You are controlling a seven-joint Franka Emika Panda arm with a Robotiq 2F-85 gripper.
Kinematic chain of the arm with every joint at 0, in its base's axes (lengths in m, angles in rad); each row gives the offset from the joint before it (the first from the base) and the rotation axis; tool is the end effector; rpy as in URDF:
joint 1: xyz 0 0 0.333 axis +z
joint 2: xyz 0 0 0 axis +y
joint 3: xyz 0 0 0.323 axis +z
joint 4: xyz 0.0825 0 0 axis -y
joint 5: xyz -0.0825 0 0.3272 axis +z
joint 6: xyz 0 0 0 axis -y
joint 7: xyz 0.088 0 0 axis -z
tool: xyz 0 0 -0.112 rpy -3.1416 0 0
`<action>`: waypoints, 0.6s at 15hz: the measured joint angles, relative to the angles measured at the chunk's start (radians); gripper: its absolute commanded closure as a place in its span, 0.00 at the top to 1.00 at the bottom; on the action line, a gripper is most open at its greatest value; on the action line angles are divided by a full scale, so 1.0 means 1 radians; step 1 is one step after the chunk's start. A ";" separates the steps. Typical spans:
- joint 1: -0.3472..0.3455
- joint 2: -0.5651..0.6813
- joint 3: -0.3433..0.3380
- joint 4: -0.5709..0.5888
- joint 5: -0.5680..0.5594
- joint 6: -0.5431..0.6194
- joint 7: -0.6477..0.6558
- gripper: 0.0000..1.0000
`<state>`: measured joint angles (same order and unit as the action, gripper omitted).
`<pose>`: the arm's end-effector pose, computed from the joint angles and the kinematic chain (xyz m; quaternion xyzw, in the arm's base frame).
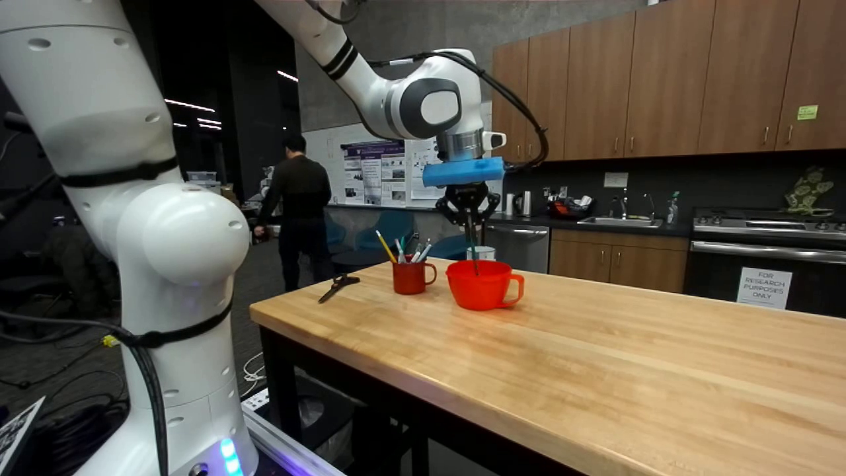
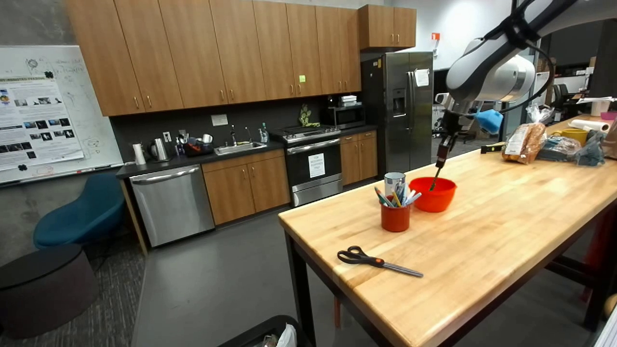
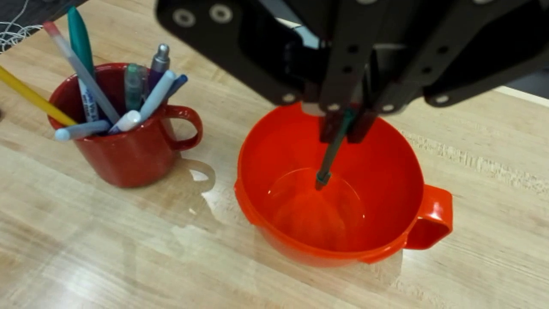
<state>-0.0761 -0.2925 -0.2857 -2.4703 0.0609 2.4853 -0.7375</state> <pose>0.3917 -0.1544 0.4619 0.9737 0.1633 0.1575 0.0227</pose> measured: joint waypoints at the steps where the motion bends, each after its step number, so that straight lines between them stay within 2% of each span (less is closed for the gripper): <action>1: 0.000 0.000 -0.001 -0.004 0.001 0.007 -0.005 0.40; 3: 0.000 0.000 -0.002 -0.008 0.001 0.015 -0.013 0.51; 7: 0.000 -0.003 -0.002 -0.010 0.001 0.024 -0.022 0.79; 9: 0.003 -0.007 -0.002 -0.010 0.004 0.024 -0.030 0.87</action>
<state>-0.0734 -0.2991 -0.2874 -2.4800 0.0645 2.5092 -0.7671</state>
